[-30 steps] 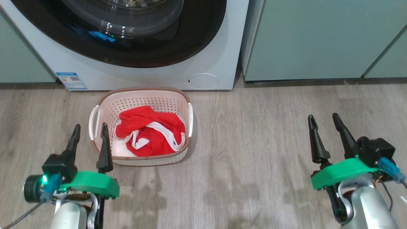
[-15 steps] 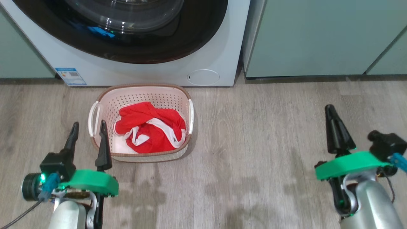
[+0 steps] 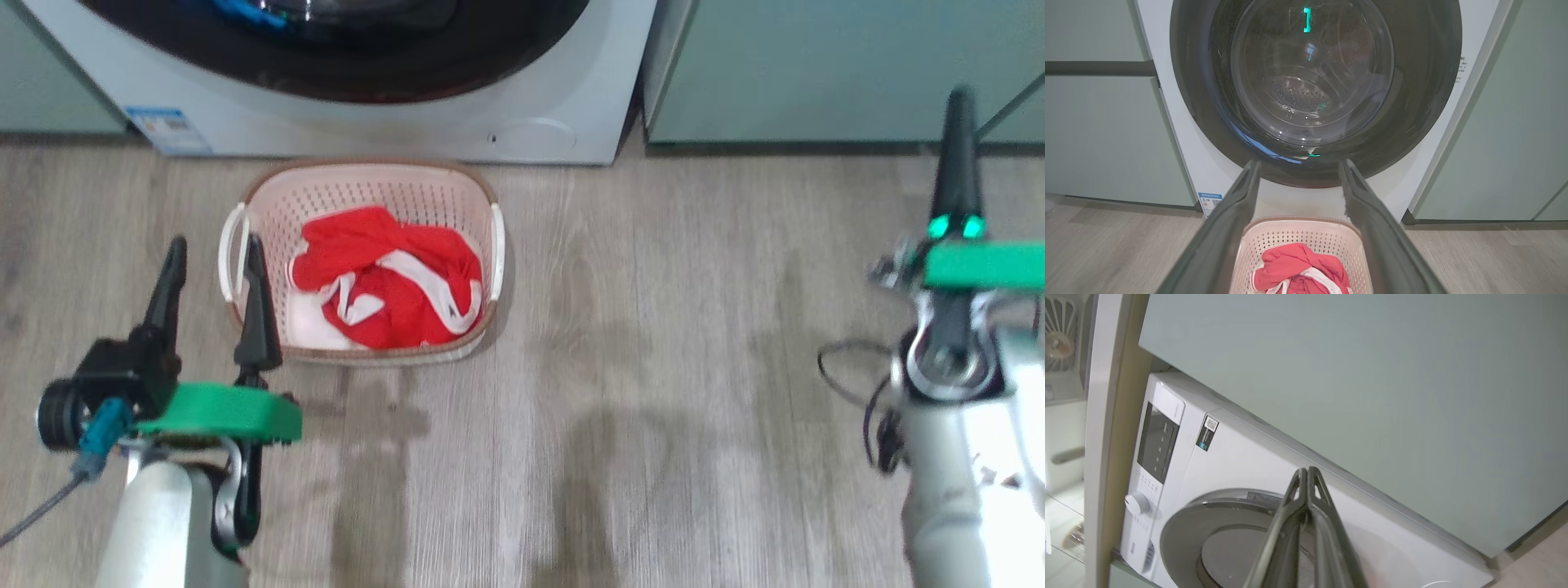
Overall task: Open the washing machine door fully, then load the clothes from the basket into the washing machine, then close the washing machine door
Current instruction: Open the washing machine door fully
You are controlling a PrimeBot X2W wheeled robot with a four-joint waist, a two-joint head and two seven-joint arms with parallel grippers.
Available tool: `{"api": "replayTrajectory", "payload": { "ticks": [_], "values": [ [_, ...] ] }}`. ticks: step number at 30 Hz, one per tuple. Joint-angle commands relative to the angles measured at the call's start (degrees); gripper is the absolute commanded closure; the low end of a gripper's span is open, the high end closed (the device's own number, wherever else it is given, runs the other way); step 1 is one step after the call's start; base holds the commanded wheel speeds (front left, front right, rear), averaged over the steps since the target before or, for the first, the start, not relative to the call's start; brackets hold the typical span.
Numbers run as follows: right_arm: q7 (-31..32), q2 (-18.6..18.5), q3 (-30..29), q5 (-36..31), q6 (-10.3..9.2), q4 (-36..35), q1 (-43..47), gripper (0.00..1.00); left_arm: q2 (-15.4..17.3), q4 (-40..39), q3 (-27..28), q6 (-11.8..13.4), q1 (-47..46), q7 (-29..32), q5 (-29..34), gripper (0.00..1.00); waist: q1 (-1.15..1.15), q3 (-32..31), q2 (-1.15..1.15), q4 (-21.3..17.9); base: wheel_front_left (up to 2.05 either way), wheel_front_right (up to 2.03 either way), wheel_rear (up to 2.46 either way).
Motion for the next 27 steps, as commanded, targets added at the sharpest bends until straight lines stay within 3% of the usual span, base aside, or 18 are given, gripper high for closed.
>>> {"api": "replayTrajectory", "payload": {
  "ticks": [1, 5, 11, 27],
  "values": [
    [0.9, -0.1, 0.8, 2.5, 0.00, -1.4, -3.6, 1.00, 0.5, -2.4, 1.8, -0.3, -2.7, -0.7, -0.2, 0.00, 0.00, 2.4, 0.00, 1.0, 0.00, 0.00, 0.00],
    [4.4, -0.1, -1.3, 10.2, 0.00, 1.1, -10.6, 1.00, 0.3, -3.5, 1.6, -0.9, -5.3, -0.7, -0.2, 0.00, 0.00, 6.2, 0.00, 2.3, 0.00, 0.00, 0.00],
    [9.8, -1.5, -4.5, 14.9, 0.00, 8.3, -21.5, 1.00, -0.4, -4.0, 1.0, -1.7, -8.8, -0.7, -0.4, 0.00, 0.00, 11.1, 0.00, 5.1, 0.00, 0.00, 0.00],
    [25.2, -5.2, -1.2, 11.3, 0.00, 28.3, -45.6, 1.00, -2.1, -3.7, -1.2, -3.1, -14.9, -0.7, -1.5, 0.00, 0.00, 17.8, 0.00, 11.6, 0.00, 0.00, 0.00]
  ]
}}
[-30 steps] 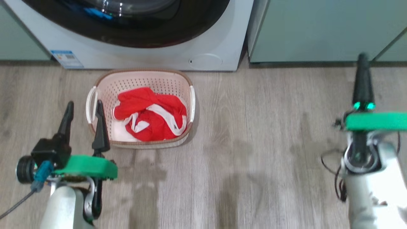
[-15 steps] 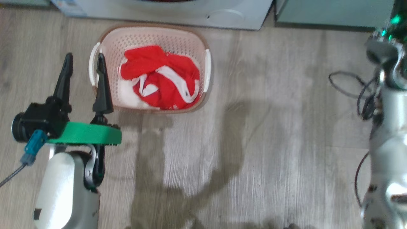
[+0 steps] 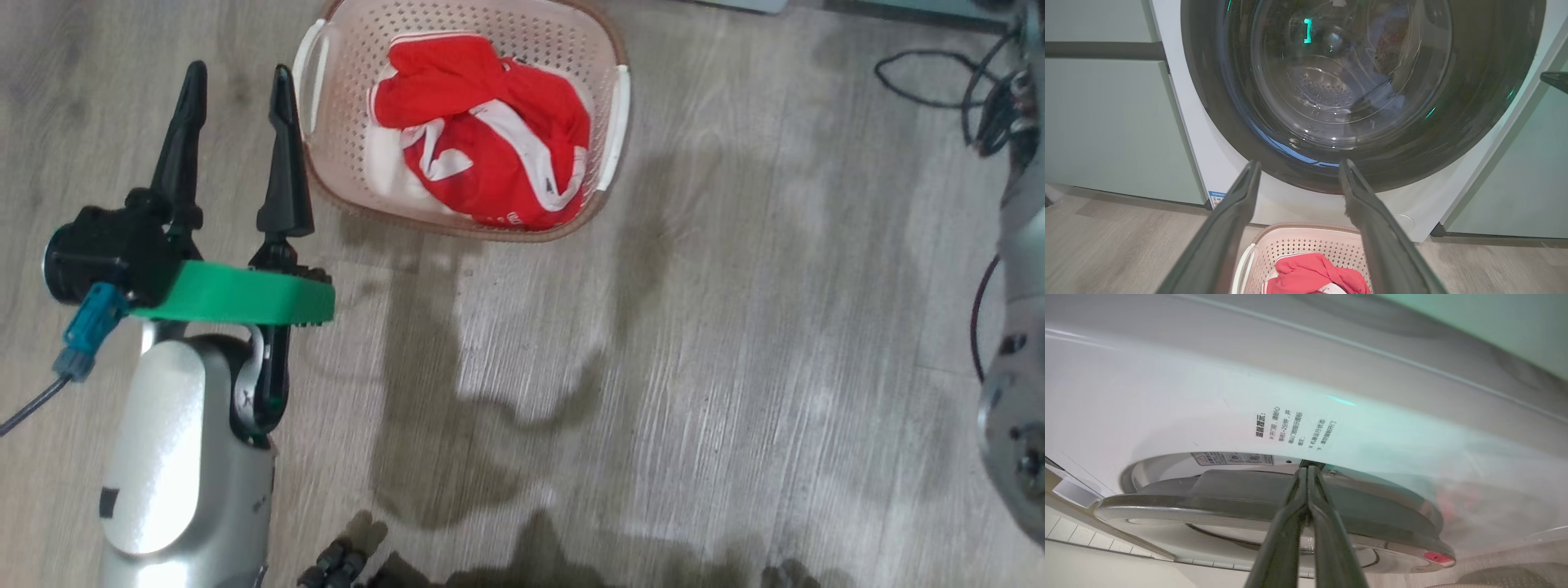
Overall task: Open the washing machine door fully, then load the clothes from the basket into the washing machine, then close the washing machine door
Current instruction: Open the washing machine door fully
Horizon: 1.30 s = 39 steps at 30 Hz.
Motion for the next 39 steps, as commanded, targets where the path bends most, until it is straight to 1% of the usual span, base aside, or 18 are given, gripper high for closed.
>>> {"api": "replayTrajectory", "payload": {
  "ticks": [1, 17, 26, 33, 39],
  "values": [
    [0.7, 0.1, 0.7, -0.5, 0.02, -1.4, -3.2, 1.00, 0.9, -1.7, 1.4, -0.1, -0.8, -0.6, -0.4, 0.00, -0.01, 0.6, 0.00, 0.7, 0.00, 0.00, 0.00],
    [5.3, -0.7, 1.5, -5.8, 0.02, 9.0, -13.5, 1.00, 0.8, -1.7, -0.5, 0.4, -1.6, -0.6, -0.8, 0.00, -0.01, 2.6, 0.00, 2.2, 0.00, 0.00, 0.00],
    [7.1, -0.4, 1.4, -7.2, 0.02, 13.6, -17.6, 1.00, 0.8, -1.6, -1.1, 0.6, -2.1, -0.6, -1.0, 0.00, -0.01, 3.7, 0.00, 2.8, 0.00, 0.00, 0.00],
    [8.6, 0.3, 1.5, -7.6, 0.02, 15.6, -19.5, 1.00, 0.8, -1.6, -1.4, 0.8, -2.5, -0.6, -0.9, 0.00, -0.01, 4.4, 0.00, 2.8, 0.00, 0.00, 0.00],
    [10.6, 0.4, 1.8, -7.5, 0.02, 15.3, -18.4, 1.00, 0.8, -1.2, -1.5, 1.0, -2.4, -0.6, -0.8, 0.00, -0.01, 3.7, 0.00, 2.4, 0.00, 0.00, 0.00]
  ]
}}
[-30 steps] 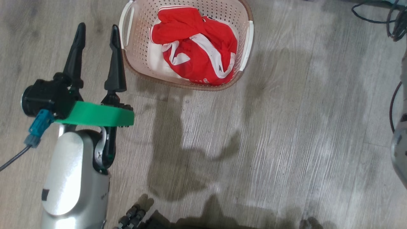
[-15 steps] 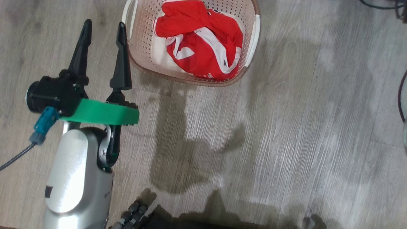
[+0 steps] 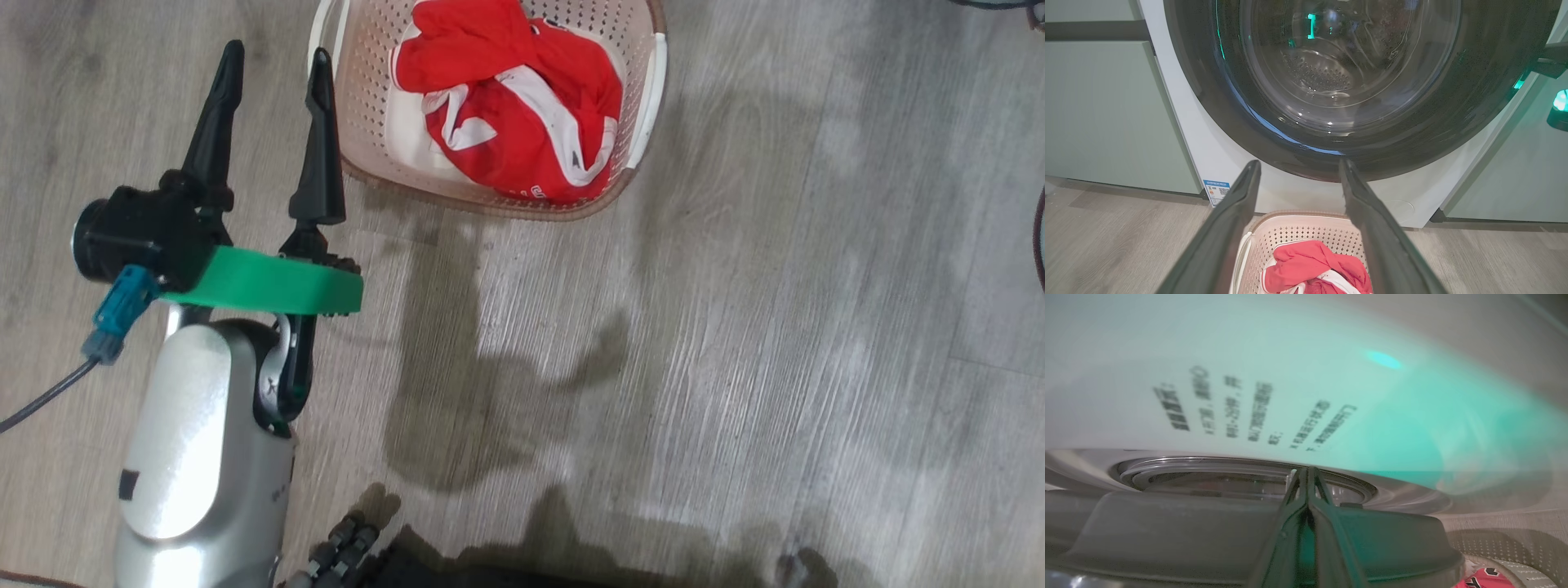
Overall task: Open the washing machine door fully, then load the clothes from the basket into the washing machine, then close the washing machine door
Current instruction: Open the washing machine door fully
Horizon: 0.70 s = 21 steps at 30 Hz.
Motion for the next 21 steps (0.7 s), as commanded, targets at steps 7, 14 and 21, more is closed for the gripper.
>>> {"api": "replayTrajectory", "payload": {
  "ticks": [7, 14, 21],
  "values": [
    [4.8, 2.0, 1.1, 0.7, 0.03, -4.5, 2.2, 1.00, 1.0, -1.1, 2.0, 0.4, -0.1, -0.5, 0.2, 0.00, 0.00, -1.8, 0.00, -1.2, 0.00, 0.00, 0.00],
    [11.2, 3.1, 2.5, 2.7, 0.03, -9.6, 7.3, 1.00, 1.0, -0.4, 2.2, 0.2, 0.3, -0.5, 0.6, 0.00, 0.00, -3.4, 0.00, -2.2, 0.00, 0.00, 0.00],
    [18.1, 4.1, 5.2, 4.3, 0.03, -16.5, 15.0, 1.00, 1.0, 0.2, 2.6, -0.1, 1.7, -0.5, 1.4, 0.00, 0.00, -5.9, 0.00, -3.2, 0.00, 0.00, 0.00]
  ]
}}
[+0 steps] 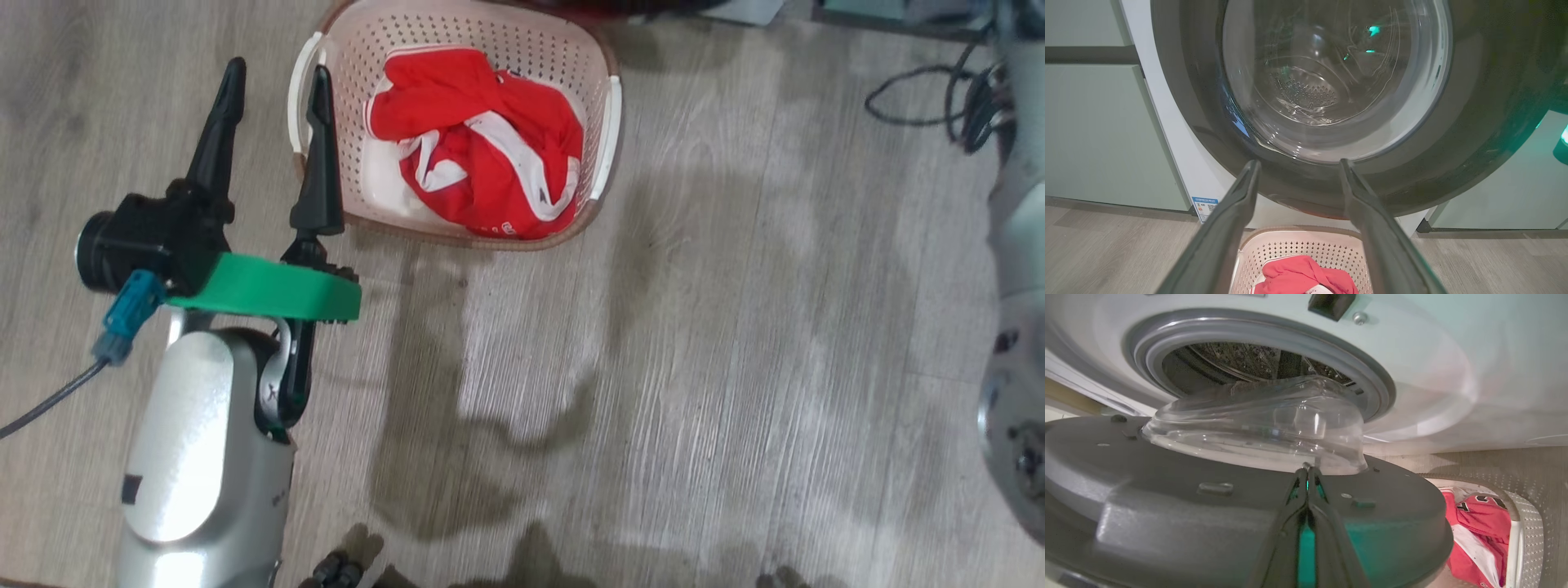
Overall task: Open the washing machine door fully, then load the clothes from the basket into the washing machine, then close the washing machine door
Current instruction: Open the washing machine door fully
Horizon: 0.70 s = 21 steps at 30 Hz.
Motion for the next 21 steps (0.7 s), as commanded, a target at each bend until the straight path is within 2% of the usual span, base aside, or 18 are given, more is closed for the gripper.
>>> {"api": "replayTrajectory", "payload": {
  "ticks": [1, 21],
  "values": [
    [1.6, 2.6, 1.4, 0.4, 0.03, -2.8, 0.7, 1.00, 1.0, -1.5, 2.2, -0.1, 1.2, -0.6, 0.4, 0.00, 0.00, -0.8, 0.00, -0.1, 0.00, 0.00, 0.00],
    [8.9, 4.6, 3.2, 4.0, 0.03, -16.6, 16.4, 1.00, 1.0, -0.7, 3.1, 0.7, 6.2, -0.6, 0.5, 0.00, 0.00, -8.0, 0.00, 1.2, 0.00, 0.00, 0.00]
  ]
}}
